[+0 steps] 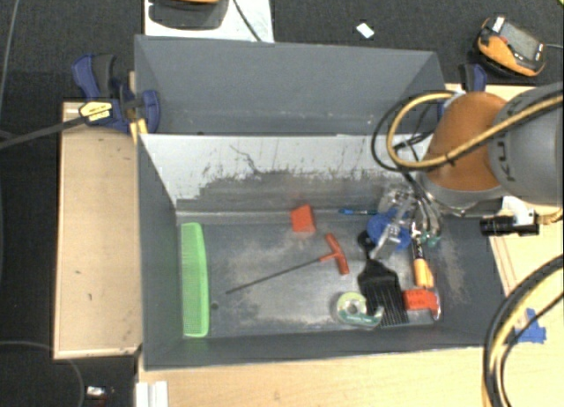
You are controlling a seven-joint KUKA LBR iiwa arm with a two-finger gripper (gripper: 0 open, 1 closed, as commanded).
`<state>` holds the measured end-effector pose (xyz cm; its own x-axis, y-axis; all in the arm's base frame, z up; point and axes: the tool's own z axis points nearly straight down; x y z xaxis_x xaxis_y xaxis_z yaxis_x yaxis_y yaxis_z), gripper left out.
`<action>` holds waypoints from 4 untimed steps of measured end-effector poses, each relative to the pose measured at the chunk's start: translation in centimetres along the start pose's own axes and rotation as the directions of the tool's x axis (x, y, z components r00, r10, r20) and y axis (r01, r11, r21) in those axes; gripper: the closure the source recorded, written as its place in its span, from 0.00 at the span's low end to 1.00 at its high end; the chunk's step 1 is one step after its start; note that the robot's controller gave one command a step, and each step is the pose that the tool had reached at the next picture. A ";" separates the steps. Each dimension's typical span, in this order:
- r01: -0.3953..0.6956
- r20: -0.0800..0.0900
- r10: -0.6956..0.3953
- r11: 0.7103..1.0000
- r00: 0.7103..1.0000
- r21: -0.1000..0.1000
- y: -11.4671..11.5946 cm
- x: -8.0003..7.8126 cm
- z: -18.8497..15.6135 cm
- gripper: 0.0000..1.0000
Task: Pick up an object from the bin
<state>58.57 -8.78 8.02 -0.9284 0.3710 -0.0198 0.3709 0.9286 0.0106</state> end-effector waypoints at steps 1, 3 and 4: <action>0.025 -0.008 -0.025 1.000 1.000 0.005 -0.5 -0.1 0.9 1.00; 0.026 -0.016 -0.026 1.000 1.000 0.006 -0.5 0.1 -1.2 1.00; 0.026 -0.010 -0.026 1.000 1.000 0.005 -0.4 -0.2 -5.4 1.00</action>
Offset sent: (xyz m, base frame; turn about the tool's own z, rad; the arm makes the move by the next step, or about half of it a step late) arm 0.0000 0.0000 0.0000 0.0000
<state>58.53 -9.26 13.41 -0.9381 0.3463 -0.0103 0.3462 0.9381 0.0053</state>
